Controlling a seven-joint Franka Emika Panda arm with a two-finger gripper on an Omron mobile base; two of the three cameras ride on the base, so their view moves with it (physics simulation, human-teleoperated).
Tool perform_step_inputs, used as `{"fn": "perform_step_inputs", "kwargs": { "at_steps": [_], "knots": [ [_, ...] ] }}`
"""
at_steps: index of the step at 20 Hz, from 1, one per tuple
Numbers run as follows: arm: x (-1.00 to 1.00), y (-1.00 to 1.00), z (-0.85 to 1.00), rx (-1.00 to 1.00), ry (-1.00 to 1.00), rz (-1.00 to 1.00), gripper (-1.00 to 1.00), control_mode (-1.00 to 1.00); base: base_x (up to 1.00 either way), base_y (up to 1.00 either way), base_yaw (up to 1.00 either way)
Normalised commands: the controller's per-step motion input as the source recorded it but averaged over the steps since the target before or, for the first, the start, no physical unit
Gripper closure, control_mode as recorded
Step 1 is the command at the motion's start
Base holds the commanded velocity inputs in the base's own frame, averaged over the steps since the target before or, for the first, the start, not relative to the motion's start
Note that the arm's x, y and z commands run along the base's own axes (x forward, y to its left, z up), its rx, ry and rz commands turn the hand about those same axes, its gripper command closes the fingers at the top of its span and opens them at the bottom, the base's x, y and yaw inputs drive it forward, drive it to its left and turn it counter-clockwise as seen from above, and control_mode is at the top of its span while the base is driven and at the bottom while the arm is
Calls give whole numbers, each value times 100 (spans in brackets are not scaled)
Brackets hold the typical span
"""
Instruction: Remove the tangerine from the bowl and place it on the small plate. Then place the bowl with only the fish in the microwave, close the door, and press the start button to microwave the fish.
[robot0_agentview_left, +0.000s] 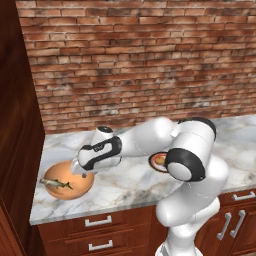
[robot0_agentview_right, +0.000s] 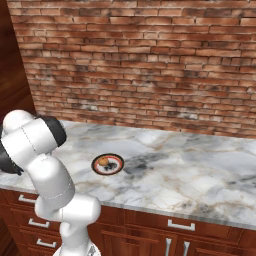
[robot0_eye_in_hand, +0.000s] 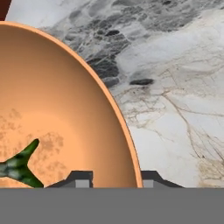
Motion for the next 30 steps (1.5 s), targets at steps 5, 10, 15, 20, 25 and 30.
{"fn": "perform_step_inputs", "kwargs": {
  "at_steps": [5, 10, 15, 20, 25, 30],
  "knots": [
    [-21, -19, 33, 0, -13, -2, 100, -100, 0, 0, 0],
    [-10, -19, 30, 6, -6, -5, 100, -100, 0, 0, 0],
    [-12, -56, 51, 14, -1, -1, 100, -100, 0, 0, 0],
    [-36, -100, 94, 16, 0, -12, 100, -100, 0, 0, 0],
    [-33, -100, 96, 11, 0, -14, 100, -100, 0, 0, 0],
    [-42, -100, 45, 3, 0, -16, 100, -100, 0, 0, 0]
  ]
}}
